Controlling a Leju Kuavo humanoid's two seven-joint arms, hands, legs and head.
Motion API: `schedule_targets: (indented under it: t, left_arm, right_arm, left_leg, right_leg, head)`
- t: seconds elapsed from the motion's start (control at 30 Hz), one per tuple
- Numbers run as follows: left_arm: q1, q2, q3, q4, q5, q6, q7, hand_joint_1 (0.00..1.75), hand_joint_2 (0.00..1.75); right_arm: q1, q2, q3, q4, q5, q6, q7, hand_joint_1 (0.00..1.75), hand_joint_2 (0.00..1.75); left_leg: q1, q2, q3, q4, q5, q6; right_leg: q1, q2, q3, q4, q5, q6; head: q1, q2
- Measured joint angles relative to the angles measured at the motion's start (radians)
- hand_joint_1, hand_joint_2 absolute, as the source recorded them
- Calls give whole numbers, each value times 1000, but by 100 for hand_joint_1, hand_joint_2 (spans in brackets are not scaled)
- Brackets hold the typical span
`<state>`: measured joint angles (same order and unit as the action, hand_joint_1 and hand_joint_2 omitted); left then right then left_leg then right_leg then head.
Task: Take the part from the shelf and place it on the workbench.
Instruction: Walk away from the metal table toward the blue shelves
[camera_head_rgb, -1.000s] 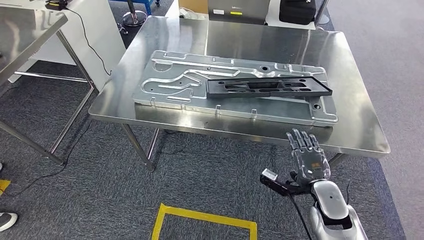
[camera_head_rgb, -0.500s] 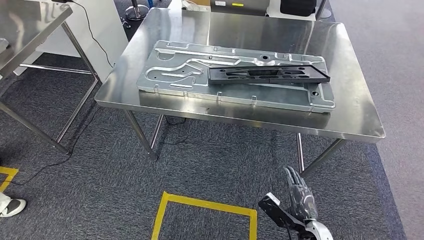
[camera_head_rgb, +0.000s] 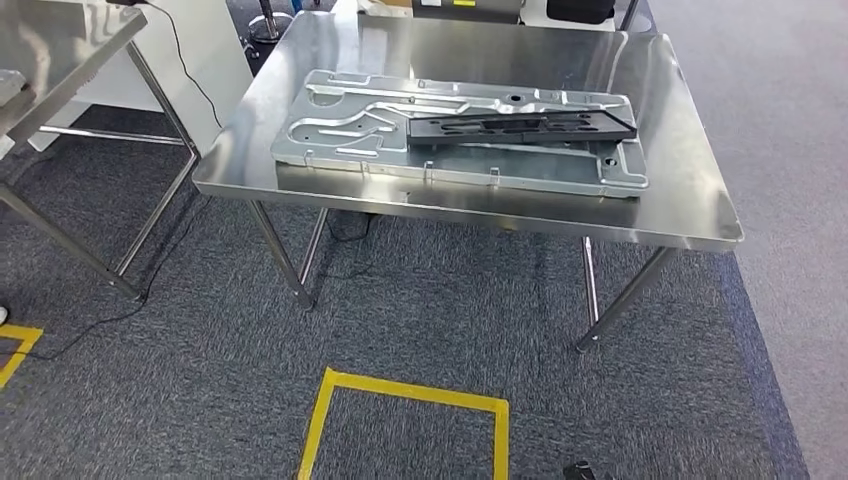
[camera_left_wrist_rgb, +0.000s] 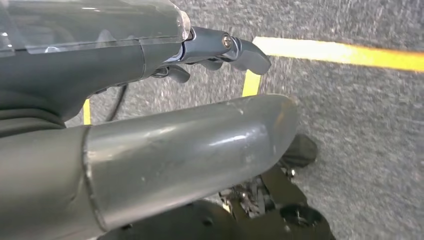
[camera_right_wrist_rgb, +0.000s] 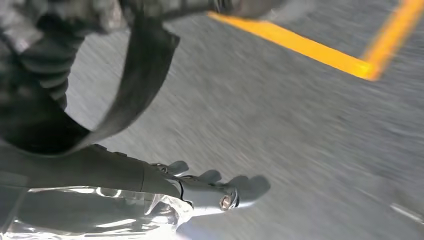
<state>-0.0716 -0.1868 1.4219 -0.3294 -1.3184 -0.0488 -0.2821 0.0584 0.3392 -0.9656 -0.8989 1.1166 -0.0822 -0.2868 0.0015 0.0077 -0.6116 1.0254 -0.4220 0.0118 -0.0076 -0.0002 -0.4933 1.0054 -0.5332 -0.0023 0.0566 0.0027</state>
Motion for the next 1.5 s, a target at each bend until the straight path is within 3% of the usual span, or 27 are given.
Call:
schedule_targets:
  t: [0.07, 0.17, 0.2, 0.23, 0.27, 0.33, 0.4, 0.47, 0.53, 0.6, 0.67, 0.7, 0.73, 0.77, 0.83, 0.9, 0.93, 1.0, 1.03, 1.1, 1.17, 1.2, 1.23, 1.3, 1.37, 1.43, 1.5]
  left_arm:
    - [0, -2, 2, -3, 0, 0, 2, 0, 0]
    - [-2, -4, 3, -3, 1, -1, 4, 0, 0]
    - [-3, -5, 3, -3, 1, -1, 4, 0, 0]
    - [-4, -5, 3, -3, 1, -1, 4, 0, 0]
    - [-5, -5, 3, -4, 0, -1, 4, 0, 0]
    - [-8, -4, 3, -6, 0, 0, 5, 0, 0]
    - [-14, -3, 3, -9, -2, 1, 5, 0, 0]
    - [-18, -3, 2, -10, -3, 1, 6, 0, 0]
    - [-18, -3, 2, -10, -4, 1, 7, 0, 0]
    - [-17, -3, 2, -10, -7, 0, 8, 0, 0]
    - [-15, -1, 2, -10, -11, -1, 8, 0, 0]
    - [-14, 0, 1, -10, -11, -1, 7, 0, 0]
    - [-14, 1, 1, -10, -12, -2, 6, 0, 0]
    - [-14, 2, 0, -10, -12, -3, 5, 0, 0]
    - [-15, 2, -2, -10, -12, -3, 4, 0, 0]
    - [-18, 2, -4, -10, -12, -3, 3, 0, 0]
    - [-20, 2, -4, -10, -12, -2, 3, 0, 0]
    - [-18, 4, -5, -10, -12, -1, 0, 0, 0]
    - [-16, 6, -5, -10, -12, 0, -3, 0, 0]
    - [-9, 8, -5, -10, -12, 0, -7, 0, 0]
    - [-8, 8, -5, -10, -12, 1, -8, 0, 0]
    - [-8, 9, -5, -10, -12, 1, -9, 0, 0]
    - [-8, 9, -5, -10, -12, 2, -9, 0, 0]
    - [-5, 10, -5, -10, -12, 3, -8, 0, 0]
    - [-5, 11, -6, -10, -13, 5, -8, 0, 0]
    - [-9, 13, -8, -10, -17, 6, -7, 0, 0]
    - [-9, 14, -11, -10, -21, 7, -7, 0, 0]
  right_arm:
    - [-11, 6, -33, 53, -1, -2, 62, 0, 0]
    - [-26, 9, -76, 123, -6, -9, 141, 0, 0]
    - [-30, 9, -89, 143, -8, -10, 161, 0, 0]
    - [-33, 9, -99, 159, -10, -10, 176, 0, 0]
    - [-36, 9, -108, 174, -11, -9, 191, 0, 0]
    - [-43, 11, -121, 198, -13, -2, 212, 0, 0]
    - [-48, 14, -130, 216, -15, 11, 222, 0, 0]
    - [-52, 16, -136, 229, -18, 27, 227, 0, 0]
    - [-55, 16, -145, 239, -18, 44, 234, 0, 0]
    - [-54, 15, -151, 247, -12, 61, 245, 0, 0]
    - [-53, 14, -152, 251, -1, 75, 255, 0, 0]
    - [-54, 14, -152, 253, 3, 80, 258, 0, 0]
    - [-54, 13, -152, 255, 8, 85, 259, 0, 0]
    - [-55, 12, -153, 256, 11, 89, 260, 0, 0]
    - [-57, 12, -153, 257, 19, 97, 259, 0, 0]
    - [-58, 12, -154, 258, 27, 102, 258, 0, 0]
    - [-59, 12, -155, 258, 30, 105, 258, 0, 0]
    - [-61, 12, -158, 260, 37, 111, 258, 0, 0]
    - [-62, 13, -161, 261, 41, 114, 258, 0, 0]
    - [-62, 14, -167, 262, 49, 118, 260, 0, 0]
    - [-60, 14, -173, 264, 57, 119, 261, 0, 0]
    - [-59, 14, -176, 264, 60, 119, 262, 0, 0]
    - [-58, 14, -179, 265, 63, 120, 263, 0, 0]
    - [-59, 14, -182, 267, 68, 126, 266, 0, 0]
    - [-60, 15, -184, 268, 74, 137, 274, 0, 0]
    - [-63, 15, -189, 271, 79, 152, 283, 0, 0]
    - [-69, 16, -196, 275, 83, 169, 291, 0, 0]
  left_leg:
    - [3, -2, -19, 38, -53, -11]
    - [6, -2, -60, 202, -196, -20]
    - [7, -2, -62, 250, -209, -21]
    - [7, -2, -50, 272, -194, -20]
    - [7, -2, -22, 262, -162, -18]
    - [4, -4, 86, 144, -118, -4]
    - [-3, -5, 199, -15, -140, 9]
    - [-9, -6, 233, -85, -155, 17]
    - [-8, -4, 213, -90, -128, 28]
    - [-4, -3, 183, -94, -94, 42]
    - [-4, -6, 141, -90, -62, 47]
    - [-5, -10, 117, -86, -46, 46]
    - [-4, -14, 90, -79, -29, 44]
    - [-3, -20, 62, -68, -16, 40]
    - [0, -34, 10, -43, 7, 31]
    - [-1, -51, -28, -19, 26, 19]
    - [-2, -59, -39, -13, 36, 13]
    - [-1, -75, -54, -14, 58, 0]
    - [1, -75, -61, -12, 55, -5]
    - [6, -52, -85, 38, -10, -13]
    - [11, -25, -118, 160, -111, -26]
    - [13, -19, -129, 224, -136, -33]
    - [16, -15, -132, 271, -136, -38]
    - [20, -8, -85, 262, -88, -42]
    - [20, 25, 35, 117, -64, -38]
    - [14, 58, 123, -15, -85, -25]
    - [9, 55, 131, -48, -97, -9]
  right_leg:
    - [-3, -3, -21, -2, 21, -19]
    - [-1, -6, -66, -1, 58, -31]
    - [1, -6, -83, 1, 70, -31]
    - [3, -7, -101, 4, 83, -31]
    - [5, -8, -119, 7, 95, -30]
    - [8, -7, -150, 15, 118, -26]
    - [9, -8, -163, 17, 140, -17]
    - [6, -11, -165, 9, 166, -6]
    - [3, -10, -172, 7, 165, 6]
    - [1, -6, -189, 56, 81, 15]
    - [-1, -4, -208, 179, -35, 20]
    - [-2, -4, -212, 242, -58, 22]
    - [-2, -3, -206, 290, -52, 24]
    - [-3, -2, -185, 304, -20, 24]
    - [-5, 18, -95, 235, 32, 22]
    - [-5, 54, 32, 73, -11, 13]
    - [-3, 66, 72, 12, -40, 8]
    - [-2, 54, 89, -34, -58, -5]
    - [-2, 42, 80, -34, -48, -14]
    - [-6, 14, 58, -36, -25, -31]
    - [-5, -13, 34, -35, -4, -35]
    - [-4, -27, 21, -33, 5, -33]
    - [-4, -42, 8, -32, 13, -31]
    - [-4, -68, -13, -27, 25, -24]
    - [-3, -91, -27, -19, 31, -16]
    - [1, -111, -33, -10, 35, -5]
    - [3, -130, -34, -7, 41, 8]
  head:
    - [0, 0]
    - [0, 0]
    - [0, 0]
    - [0, 0]
    - [0, 0]
    - [0, 0]
    - [0, 0]
    - [0, 0]
    - [0, 0]
    - [0, 0]
    - [0, 0]
    - [0, 0]
    - [0, 0]
    - [0, 0]
    - [0, 0]
    - [0, 0]
    - [0, 0]
    - [0, 0]
    - [0, 0]
    - [0, 0]
    - [0, 0]
    - [-1, 0]
    - [0, 0]
    - [-1, 0]
    - [-1, 0]
    - [0, 0]
    - [0, 0]
